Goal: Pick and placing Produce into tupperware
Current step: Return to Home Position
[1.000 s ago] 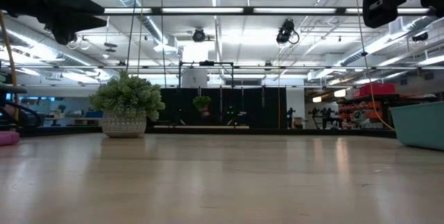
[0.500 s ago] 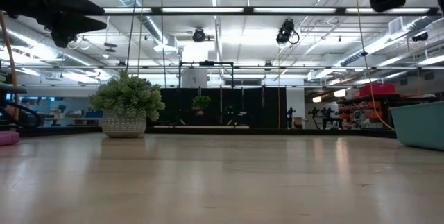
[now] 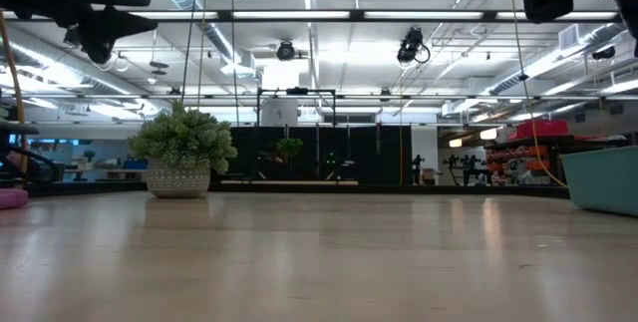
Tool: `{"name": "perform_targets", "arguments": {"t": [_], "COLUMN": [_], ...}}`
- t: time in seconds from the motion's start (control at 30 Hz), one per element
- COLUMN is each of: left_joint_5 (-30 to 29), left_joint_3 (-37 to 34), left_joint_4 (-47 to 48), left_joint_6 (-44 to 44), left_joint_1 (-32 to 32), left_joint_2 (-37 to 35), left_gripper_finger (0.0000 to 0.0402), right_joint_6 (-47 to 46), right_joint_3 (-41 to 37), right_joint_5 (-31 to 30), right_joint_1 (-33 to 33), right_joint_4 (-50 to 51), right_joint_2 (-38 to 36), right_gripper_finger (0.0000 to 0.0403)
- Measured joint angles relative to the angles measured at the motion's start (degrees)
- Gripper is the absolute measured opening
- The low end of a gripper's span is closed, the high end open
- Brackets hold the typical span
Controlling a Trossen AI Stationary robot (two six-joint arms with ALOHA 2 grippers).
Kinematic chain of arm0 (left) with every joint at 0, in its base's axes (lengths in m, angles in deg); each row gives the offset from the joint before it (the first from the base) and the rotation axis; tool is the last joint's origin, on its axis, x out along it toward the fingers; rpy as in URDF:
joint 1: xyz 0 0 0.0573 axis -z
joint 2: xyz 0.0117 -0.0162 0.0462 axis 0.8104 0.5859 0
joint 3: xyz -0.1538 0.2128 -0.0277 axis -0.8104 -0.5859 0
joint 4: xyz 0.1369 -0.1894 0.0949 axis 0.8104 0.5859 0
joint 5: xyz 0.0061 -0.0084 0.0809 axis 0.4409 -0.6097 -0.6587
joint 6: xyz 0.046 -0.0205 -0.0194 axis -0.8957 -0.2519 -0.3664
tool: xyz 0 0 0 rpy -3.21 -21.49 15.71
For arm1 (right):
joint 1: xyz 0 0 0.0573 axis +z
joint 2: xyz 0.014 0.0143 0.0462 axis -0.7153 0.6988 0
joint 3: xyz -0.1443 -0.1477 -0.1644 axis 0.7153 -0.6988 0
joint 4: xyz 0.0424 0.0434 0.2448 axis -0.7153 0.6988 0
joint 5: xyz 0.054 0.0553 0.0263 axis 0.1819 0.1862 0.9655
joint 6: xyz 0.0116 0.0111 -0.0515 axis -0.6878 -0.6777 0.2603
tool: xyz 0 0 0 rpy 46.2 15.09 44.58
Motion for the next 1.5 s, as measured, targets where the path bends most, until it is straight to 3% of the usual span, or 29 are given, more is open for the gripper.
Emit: {"name": "perform_targets", "arguments": {"t": [0.3, 0.73, 0.97, 1.3, 1.5], "left_joint_5": [-0.03, -1.05, -2.36, -1.36, -1.36], "left_joint_3": [-0.02, -0.02, -0.13, -12.56, -14.79], "left_joint_4": [-4.64, 0.12, -0.01, -20.75, -21.19], "left_joint_6": [-4.13, -2.67, -3.61, -10.29, -9.24], "left_joint_1": [-0.07, -0.07, -0.03, 0.00, 0.00], "left_joint_2": [6.30, 2.60, 2.61, 2.61, 2.63], "left_gripper_finger": [0.0183, 0.0177, 0.0182, 0.0177, 0.0184], "right_joint_6": [1.15, 0.65, 2.81, 4.25, 7.80], "right_joint_3": [-1.79, -1.81, -1.88, -1.88, -1.88], "right_joint_5": [-0.15, -0.15, -0.79, -3.50, -3.50], "right_joint_1": [0.09, 0.16, 0.16, 0.16, 0.16], "right_joint_4": [-0.29, -0.39, 5.36, 7.38, 11.37], "right_joint_2": [0.20, 0.20, 0.22, 0.22, 0.22], "right_gripper_finger": [0.0236, 0.0236, 0.0236, 0.0236, 0.0236]}}
